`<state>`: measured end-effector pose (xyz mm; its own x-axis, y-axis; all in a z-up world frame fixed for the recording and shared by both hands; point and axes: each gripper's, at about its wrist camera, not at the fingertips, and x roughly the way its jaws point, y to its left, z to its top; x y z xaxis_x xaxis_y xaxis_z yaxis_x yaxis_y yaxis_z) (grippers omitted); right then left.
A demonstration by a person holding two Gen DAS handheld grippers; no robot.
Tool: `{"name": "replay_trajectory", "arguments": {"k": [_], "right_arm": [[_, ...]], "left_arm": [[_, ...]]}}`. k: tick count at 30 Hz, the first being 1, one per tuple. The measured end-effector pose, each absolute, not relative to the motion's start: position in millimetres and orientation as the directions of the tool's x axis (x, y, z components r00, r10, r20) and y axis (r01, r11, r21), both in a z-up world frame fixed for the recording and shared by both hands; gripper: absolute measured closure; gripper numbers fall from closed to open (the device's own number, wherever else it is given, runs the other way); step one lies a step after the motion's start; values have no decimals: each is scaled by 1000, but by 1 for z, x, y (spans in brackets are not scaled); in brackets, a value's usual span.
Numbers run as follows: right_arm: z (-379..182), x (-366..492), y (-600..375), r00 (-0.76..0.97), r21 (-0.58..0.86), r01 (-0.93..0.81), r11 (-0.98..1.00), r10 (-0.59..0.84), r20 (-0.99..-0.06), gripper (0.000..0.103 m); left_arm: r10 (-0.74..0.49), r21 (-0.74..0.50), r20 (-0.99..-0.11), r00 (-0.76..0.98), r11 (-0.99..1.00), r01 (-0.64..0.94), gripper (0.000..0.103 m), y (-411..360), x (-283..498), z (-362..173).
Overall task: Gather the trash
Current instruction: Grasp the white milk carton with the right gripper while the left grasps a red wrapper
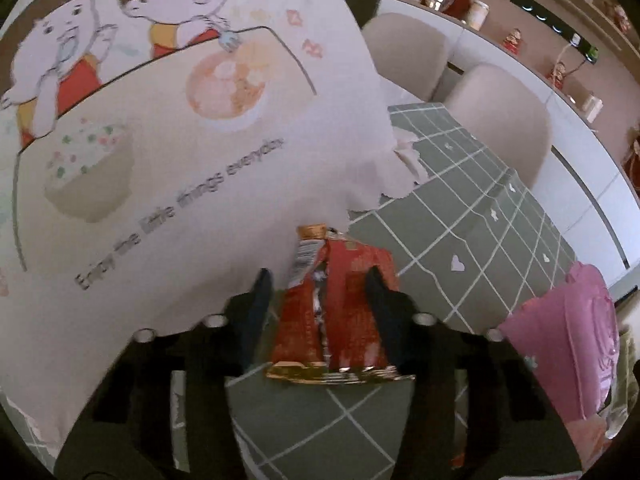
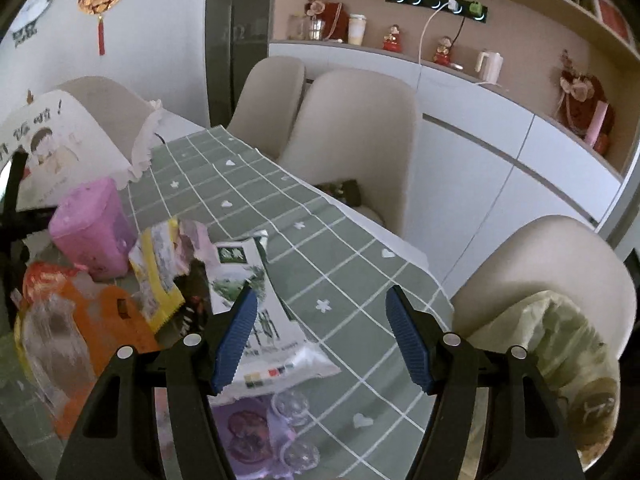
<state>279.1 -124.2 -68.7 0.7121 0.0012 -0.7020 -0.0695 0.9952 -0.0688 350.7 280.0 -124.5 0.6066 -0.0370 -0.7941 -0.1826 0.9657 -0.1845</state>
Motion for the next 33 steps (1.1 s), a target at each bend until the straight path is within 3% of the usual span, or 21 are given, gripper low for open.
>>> {"name": "replay_trajectory", "arguments": {"k": [2, 4, 9, 16, 23, 30, 33], "right_arm": [[-65, 281, -124, 708, -51, -96, 994, 32, -705, 39], [-60, 284, -123, 701, -31, -156, 987, 88, -708, 39], [-56, 283, -119, 685, 0, -294, 956, 210, -697, 39], [-63, 290, -129, 639, 58, -322, 945, 262, -724, 39], [-83, 331, -108, 536, 56, -417, 907, 295, -791, 39], [-120, 362, -85, 437, -11, -453, 891, 212, -874, 39], [-123, 368, -91, 378, 46, -453, 890, 238, -895, 56]], "left_arm": [[-33, -178, -794, 606, 967, -181, 87, 278, 349, -120], [-53, -193, -795, 605, 966, -170, 98, 275, 342, -112], [-83, -216, -751, 655, 968, -125, 100, 261, 301, -68], [-60, -185, -704, 708, 978, -100, 99, 218, 224, -15], [-127, -287, -713, 689, 950, -122, 100, 184, 177, -14], [-133, -284, -731, 670, 951, -121, 99, 155, 157, -24], [-141, -288, -733, 666, 951, -115, 99, 147, 156, -25]]}}
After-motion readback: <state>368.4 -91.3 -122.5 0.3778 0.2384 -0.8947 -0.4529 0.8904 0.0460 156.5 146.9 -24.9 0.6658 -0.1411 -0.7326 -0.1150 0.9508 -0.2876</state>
